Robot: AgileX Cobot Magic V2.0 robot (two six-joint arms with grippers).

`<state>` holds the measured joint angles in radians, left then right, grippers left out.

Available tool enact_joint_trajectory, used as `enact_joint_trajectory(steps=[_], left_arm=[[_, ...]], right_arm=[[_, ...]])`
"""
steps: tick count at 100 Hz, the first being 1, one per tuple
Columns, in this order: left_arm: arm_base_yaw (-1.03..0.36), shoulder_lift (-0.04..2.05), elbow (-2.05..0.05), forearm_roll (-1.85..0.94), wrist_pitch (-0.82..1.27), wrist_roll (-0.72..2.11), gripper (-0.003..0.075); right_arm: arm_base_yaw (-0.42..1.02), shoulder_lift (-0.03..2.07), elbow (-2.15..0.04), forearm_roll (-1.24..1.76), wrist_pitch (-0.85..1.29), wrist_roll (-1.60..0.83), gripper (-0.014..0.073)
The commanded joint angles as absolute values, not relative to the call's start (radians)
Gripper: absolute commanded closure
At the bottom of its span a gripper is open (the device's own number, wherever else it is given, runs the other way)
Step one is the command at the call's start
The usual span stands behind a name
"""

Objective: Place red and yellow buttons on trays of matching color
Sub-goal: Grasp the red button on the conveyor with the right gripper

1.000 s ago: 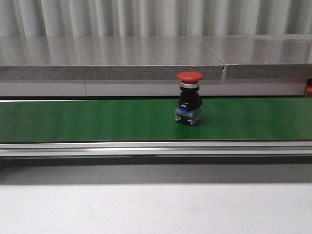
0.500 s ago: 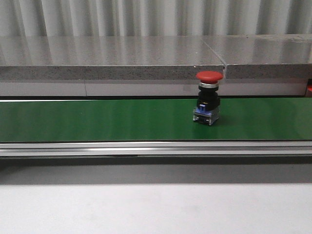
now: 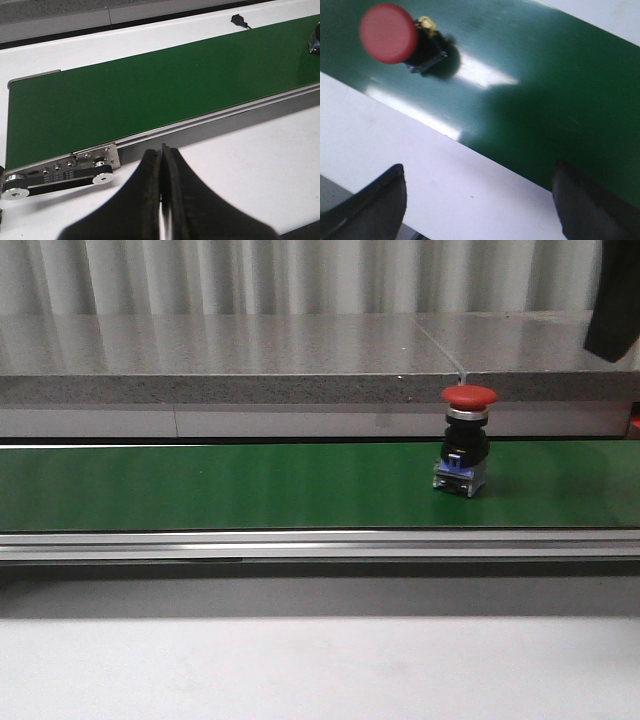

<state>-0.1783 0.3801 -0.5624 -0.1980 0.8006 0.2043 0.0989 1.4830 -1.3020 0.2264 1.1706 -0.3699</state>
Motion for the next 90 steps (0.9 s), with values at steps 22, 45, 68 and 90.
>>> enact_joint_trajectory(steps=[22,45,68,90], left_arm=[[-0.187,0.388,-0.588,-0.213,0.729,0.205,0.0741],[-0.187,0.388,-0.588,-0.213,0.729,0.205,0.0741],[-0.187,0.388,-0.588,-0.213,0.729,0.205,0.0741],[-0.187,0.388,-0.588,-0.213,0.729,0.205,0.0741]], right_arm=[[0.157,1.556,-1.346,0.310,1.107,-0.481,0.0001],[0.167,1.626,-1.349,0.311,0.965,-0.496,0.0001],[0.167,1.656,-1.349,0.310,0.890,-0.497,0.0166],[0.167,1.648,-1.349,0.310,0.888,-0.497,0.0468]])
